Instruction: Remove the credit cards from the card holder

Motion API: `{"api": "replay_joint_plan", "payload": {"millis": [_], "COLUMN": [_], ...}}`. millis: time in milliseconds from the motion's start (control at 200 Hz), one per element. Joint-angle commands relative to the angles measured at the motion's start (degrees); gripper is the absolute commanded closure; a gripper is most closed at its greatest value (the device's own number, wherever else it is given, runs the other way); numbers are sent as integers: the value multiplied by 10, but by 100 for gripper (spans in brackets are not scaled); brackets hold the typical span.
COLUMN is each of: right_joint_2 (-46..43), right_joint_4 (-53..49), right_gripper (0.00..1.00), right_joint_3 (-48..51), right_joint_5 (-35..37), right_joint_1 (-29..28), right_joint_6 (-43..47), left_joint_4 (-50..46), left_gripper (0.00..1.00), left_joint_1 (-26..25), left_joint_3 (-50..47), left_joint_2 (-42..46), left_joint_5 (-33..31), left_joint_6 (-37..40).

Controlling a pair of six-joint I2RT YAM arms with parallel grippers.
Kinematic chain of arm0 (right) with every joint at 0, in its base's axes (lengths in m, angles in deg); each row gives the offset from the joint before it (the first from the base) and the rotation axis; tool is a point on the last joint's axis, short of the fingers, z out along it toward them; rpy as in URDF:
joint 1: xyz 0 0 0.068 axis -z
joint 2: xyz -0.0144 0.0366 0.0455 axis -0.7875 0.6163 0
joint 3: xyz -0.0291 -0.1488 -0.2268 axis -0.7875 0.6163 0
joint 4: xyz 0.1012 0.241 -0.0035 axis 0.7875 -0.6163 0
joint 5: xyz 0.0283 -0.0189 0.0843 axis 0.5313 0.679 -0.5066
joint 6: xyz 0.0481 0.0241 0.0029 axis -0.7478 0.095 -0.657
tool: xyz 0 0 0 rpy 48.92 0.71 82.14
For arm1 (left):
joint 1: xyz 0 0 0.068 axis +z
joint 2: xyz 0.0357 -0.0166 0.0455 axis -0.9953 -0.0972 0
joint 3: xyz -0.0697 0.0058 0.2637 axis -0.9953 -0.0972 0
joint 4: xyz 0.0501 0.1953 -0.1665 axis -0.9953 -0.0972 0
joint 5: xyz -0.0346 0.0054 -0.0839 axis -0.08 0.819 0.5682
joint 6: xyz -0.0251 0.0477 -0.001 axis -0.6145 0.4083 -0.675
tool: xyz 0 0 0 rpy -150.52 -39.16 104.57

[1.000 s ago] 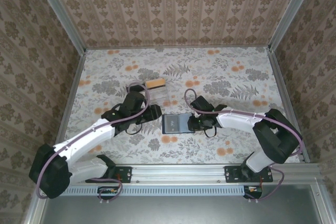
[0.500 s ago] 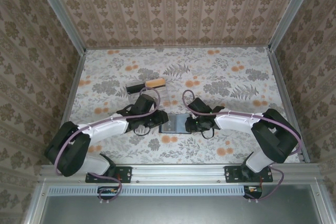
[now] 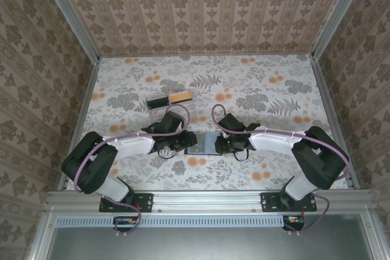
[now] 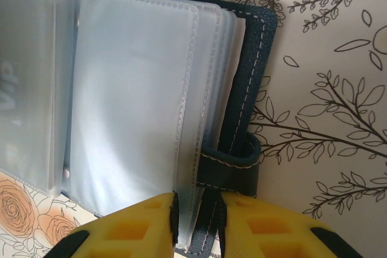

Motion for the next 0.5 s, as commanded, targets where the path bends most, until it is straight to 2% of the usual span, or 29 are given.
{"api": "replay_joint_plan", "payload": {"millis": [0, 295, 495], "right_joint_2": [-8, -4, -1], "right_joint_4": [-15, -9, -7], "right_gripper": [73, 73, 73], "right_joint_3": [9, 14, 13], "right_joint_5": [16, 12, 11], "right_joint_1": [-4, -4, -5], "right_joint_6": [-8, -12, -12], "left_joint_4": [-13, -35, -21], "left_gripper": [65, 65, 65], "left_joint_1": [-2, -4, -6], "left_joint_3": [3, 3, 7], "left_joint_2": [-8, 7, -10], "left_joint_5": [-5, -25, -1], "left_joint_6": [-1, 6, 7]}}
